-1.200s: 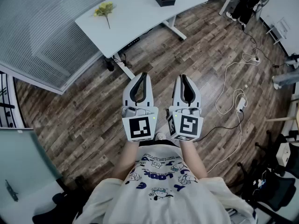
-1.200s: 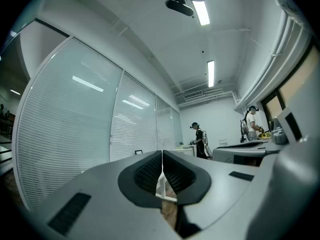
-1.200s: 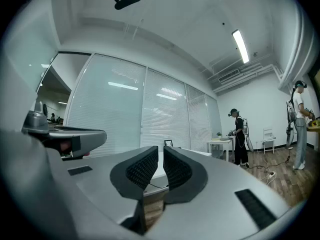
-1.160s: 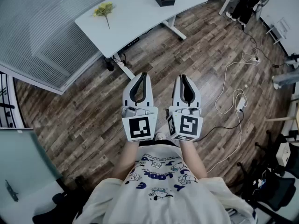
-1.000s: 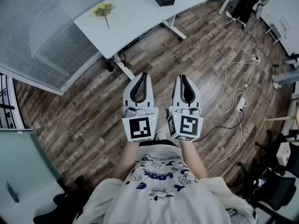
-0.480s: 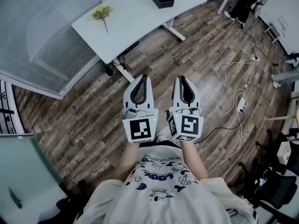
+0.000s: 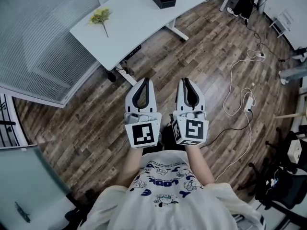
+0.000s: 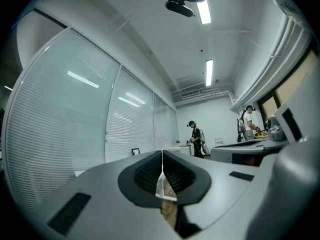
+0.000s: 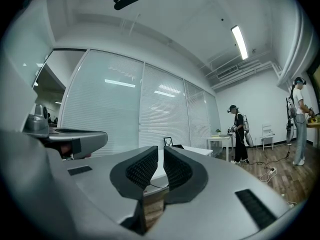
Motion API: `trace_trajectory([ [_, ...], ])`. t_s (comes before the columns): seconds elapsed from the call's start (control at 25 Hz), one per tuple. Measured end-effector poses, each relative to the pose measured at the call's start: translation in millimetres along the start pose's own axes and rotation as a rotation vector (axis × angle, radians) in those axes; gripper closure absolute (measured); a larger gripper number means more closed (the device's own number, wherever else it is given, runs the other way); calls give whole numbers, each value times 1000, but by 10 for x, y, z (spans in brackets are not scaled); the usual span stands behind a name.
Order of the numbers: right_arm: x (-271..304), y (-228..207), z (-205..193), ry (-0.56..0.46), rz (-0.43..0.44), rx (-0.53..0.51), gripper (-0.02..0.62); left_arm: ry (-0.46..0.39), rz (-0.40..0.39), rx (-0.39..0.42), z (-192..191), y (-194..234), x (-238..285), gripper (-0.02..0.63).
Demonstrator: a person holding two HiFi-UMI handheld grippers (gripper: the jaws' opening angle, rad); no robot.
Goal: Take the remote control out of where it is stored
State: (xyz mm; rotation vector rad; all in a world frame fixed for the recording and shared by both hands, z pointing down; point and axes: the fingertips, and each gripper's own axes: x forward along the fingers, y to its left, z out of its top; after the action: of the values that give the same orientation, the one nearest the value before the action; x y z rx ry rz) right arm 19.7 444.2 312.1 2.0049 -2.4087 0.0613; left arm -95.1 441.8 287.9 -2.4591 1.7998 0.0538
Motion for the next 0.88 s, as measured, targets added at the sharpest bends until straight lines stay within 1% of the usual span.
trace_trajectory([
  [0.2, 215, -104, 15, 0, -2, 2, 543, 10, 5, -3, -54, 40, 227, 586],
  [0.44, 637, -340, -52, 9, 5, 10, 543, 16, 25, 4, -147, 68, 677, 586],
  [0.68, 1273, -668, -27, 2, 35, 7, 543, 24, 45, -6, -268, 45, 1380, 586],
  [0.88, 1835, -1024, 58, -3, 53, 18, 543, 20, 62, 3, -243, -31, 2016, 586],
])
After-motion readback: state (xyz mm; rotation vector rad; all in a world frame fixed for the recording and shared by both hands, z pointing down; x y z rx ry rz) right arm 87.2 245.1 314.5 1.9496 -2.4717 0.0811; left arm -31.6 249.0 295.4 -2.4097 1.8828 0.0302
